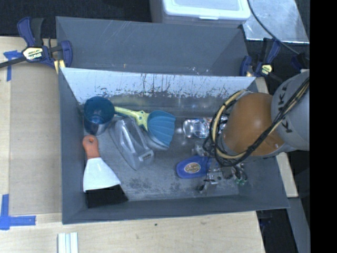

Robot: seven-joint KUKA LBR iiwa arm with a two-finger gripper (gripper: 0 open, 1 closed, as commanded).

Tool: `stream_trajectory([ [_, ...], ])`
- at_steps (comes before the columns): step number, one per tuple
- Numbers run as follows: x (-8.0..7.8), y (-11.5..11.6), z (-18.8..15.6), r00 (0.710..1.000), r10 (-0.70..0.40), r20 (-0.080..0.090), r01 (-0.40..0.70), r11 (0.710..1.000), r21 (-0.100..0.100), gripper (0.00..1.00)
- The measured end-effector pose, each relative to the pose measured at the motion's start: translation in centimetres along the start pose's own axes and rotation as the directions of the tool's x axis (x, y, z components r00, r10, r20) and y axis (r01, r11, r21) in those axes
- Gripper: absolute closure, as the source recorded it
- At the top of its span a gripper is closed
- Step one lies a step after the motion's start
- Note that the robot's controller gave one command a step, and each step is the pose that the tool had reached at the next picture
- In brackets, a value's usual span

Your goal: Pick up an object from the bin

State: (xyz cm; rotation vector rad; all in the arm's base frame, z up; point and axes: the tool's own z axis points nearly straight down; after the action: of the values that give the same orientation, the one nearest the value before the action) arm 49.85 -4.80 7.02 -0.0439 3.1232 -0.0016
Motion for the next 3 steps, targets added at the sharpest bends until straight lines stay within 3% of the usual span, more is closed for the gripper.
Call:
stream_trajectory([
  [1,-1.28,-0.55,0.14,0.999,0.035,-0.006,-0.035,0.999,0.001,0.0],
  [2,-0.29,-0.14,0.01,1.0,0.007,0.0,-0.007,1.0,0.0,0.0],
  [3,-1.23,-0.5,0.1,1.0,0.031,-0.001,-0.031,1.0,0.001,1.0],
])
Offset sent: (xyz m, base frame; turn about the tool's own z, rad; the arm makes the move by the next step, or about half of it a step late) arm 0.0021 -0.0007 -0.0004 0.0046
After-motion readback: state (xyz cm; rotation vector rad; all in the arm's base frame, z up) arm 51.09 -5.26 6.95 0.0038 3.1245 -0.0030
